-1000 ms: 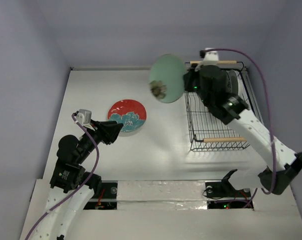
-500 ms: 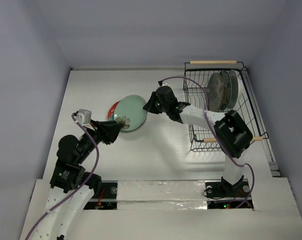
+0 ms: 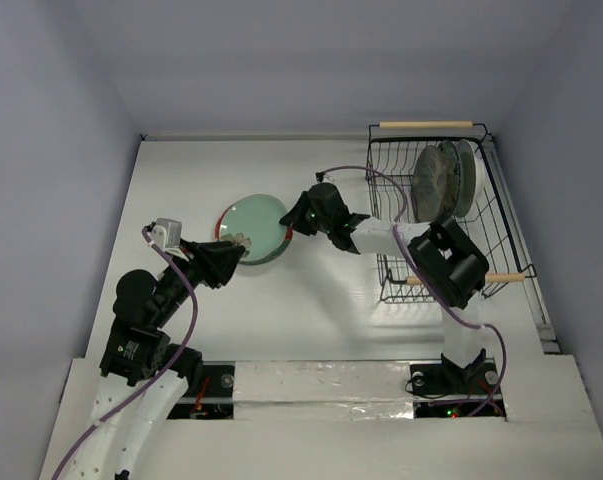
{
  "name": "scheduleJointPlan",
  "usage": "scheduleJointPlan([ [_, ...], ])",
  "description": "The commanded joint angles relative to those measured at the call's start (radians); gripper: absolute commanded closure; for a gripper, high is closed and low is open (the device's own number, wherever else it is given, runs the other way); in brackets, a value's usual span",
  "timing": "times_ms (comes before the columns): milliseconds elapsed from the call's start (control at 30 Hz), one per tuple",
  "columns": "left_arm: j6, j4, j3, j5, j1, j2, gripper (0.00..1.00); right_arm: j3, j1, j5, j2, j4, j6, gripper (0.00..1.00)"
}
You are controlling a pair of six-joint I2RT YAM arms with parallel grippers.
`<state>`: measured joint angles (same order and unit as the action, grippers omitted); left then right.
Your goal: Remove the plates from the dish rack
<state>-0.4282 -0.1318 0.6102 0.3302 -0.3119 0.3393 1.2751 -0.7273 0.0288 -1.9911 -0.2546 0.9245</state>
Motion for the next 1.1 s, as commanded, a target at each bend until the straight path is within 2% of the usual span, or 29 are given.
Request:
scheduleJointPlan([
  [0, -0.004, 0.052, -0.006, 0.010, 0.007, 0.000, 0.61, 0.006, -0.011, 0.033, 0.008, -0.169, 0.057, 0.92],
  [133, -0.004, 0.054, -0.006, 0.010, 0.007, -0.002, 0.61, 0.004, -0.020, 0.031, -0.002, -0.158, 0.050, 0.87],
  [200, -0.003, 0.052, -0.006, 0.009, 0.007, -0.002, 0.61, 0.019, -0.020, 0.048, -0.009, -0.132, 0.034, 0.81],
  [333, -0.004, 0.052, -0.006, 0.009, 0.007, -0.006, 0.61, 0.043, -0.029, 0.028, -0.011, -0.026, -0.016, 0.57],
  [367, -0.004, 0.054, -0.006, 0.009, 0.007, -0.008, 0.61, 0.041, -0.029, 0.004, 0.001, 0.012, -0.022, 0.45],
  [467, -0.006, 0.055, -0.006, 0.010, 0.007, -0.013, 0.61, 0.041, -0.029, -0.023, 0.029, 0.076, -0.068, 0.30],
  [600, -0.004, 0.055, -0.007, 0.012, 0.007, -0.014, 0.61, 0.078, -0.040, -0.136, 0.069, 0.213, -0.162, 0.17],
  [700, -0.004, 0.057, -0.006, 0.012, 0.007, -0.017, 0.61, 0.098, -0.049, -0.223, 0.122, 0.319, -0.226, 0.14],
  [767, -0.004, 0.057, -0.006, 0.013, 0.007, -0.020, 0.61, 0.099, -0.049, -0.273, 0.158, 0.371, -0.253, 0.18],
  [800, -0.006, 0.057, -0.006, 0.013, 0.007, -0.020, 0.61, 0.093, -0.049, -0.286, 0.205, 0.379, -0.278, 0.23],
  [833, -0.004, 0.054, -0.006, 0.012, 0.007, -0.022, 0.61, 0.084, -0.049, -0.303, 0.231, 0.380, -0.295, 0.34],
  [867, -0.004, 0.055, -0.006, 0.010, 0.007, -0.020, 0.61, 0.078, -0.049, -0.352, 0.257, 0.388, -0.314, 0.68],
  [900, -0.004, 0.055, -0.006, 0.012, 0.007, -0.022, 0.61, 0.072, -0.049, -0.389, 0.285, 0.405, -0.355, 0.86],
  [933, -0.004, 0.055, -0.006, 0.012, 0.007, -0.022, 0.61, 0.072, -0.049, -0.429, 0.340, 0.420, -0.383, 0.98],
  [1033, -0.004, 0.055, -0.006, 0.013, 0.007, -0.020, 0.69, 0.046, -0.029, -0.608, 0.438, 0.486, -0.457, 1.00],
  [1067, -0.004, 0.055, -0.006, 0.012, 0.007, -0.020, 0.75, 0.035, 0.014, -0.660, 0.509, 0.520, -0.466, 1.00],
])
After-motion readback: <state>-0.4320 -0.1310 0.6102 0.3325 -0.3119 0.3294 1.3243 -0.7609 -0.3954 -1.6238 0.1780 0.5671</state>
